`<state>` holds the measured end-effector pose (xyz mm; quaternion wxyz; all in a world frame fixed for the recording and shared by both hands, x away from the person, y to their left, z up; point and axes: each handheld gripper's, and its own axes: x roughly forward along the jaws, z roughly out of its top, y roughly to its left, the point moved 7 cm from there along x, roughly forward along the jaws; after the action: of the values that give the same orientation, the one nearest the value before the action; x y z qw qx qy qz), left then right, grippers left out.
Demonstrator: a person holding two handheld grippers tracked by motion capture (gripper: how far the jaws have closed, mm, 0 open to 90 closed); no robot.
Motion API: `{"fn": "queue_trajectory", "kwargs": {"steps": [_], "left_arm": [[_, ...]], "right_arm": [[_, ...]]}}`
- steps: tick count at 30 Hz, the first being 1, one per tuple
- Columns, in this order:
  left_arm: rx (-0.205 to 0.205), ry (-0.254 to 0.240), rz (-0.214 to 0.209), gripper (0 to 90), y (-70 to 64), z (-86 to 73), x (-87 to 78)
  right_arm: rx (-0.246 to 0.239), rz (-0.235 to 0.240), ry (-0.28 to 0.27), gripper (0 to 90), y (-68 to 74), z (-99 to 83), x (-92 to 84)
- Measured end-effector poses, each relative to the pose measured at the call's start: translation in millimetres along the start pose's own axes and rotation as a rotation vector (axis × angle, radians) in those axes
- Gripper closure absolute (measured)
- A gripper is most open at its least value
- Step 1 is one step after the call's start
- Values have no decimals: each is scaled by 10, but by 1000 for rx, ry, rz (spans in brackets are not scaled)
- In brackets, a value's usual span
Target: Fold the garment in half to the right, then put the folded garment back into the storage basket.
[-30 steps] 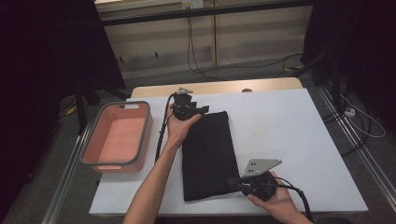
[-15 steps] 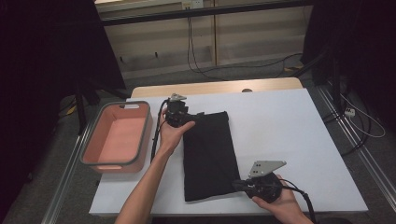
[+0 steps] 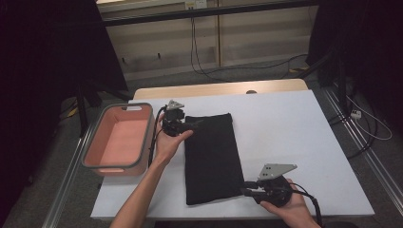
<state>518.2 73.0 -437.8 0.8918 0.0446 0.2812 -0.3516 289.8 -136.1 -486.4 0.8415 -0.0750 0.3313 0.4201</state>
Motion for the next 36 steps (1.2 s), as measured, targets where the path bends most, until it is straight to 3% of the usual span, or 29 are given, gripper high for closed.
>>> {"fn": "queue_trajectory", "kwargs": {"steps": [3,6,12,14,18,21,28,33,36], "left_arm": [[-13,-14,-17,88,-15,-9,-72],[27,-24,-12,41,-47,-43,-148],[62,-48,-51,44,-143,-135,-307],[82,-41,-39,47,-157,-180,-349],[93,-66,-18,56,-189,-246,-457],[78,-52,-31,55,-213,-318,-531],[89,-51,-28,48,-272,-508,-674],[90,-44,-57,48,-328,-604,-744],[83,-44,-51,48,-321,-643,-762]], "right_arm": [[9,-7,-27,597,-21,34,-12],[8,-7,-48,548,-34,67,-9],[0,-1,-101,473,-68,168,6],[3,-1,-111,451,-85,189,14],[-2,-9,-107,420,-111,189,42],[-15,-5,-109,402,-94,199,54],[-41,0,-106,383,-44,215,77],[-65,11,-100,380,-8,261,130],[-76,23,-99,381,17,301,161]]}}
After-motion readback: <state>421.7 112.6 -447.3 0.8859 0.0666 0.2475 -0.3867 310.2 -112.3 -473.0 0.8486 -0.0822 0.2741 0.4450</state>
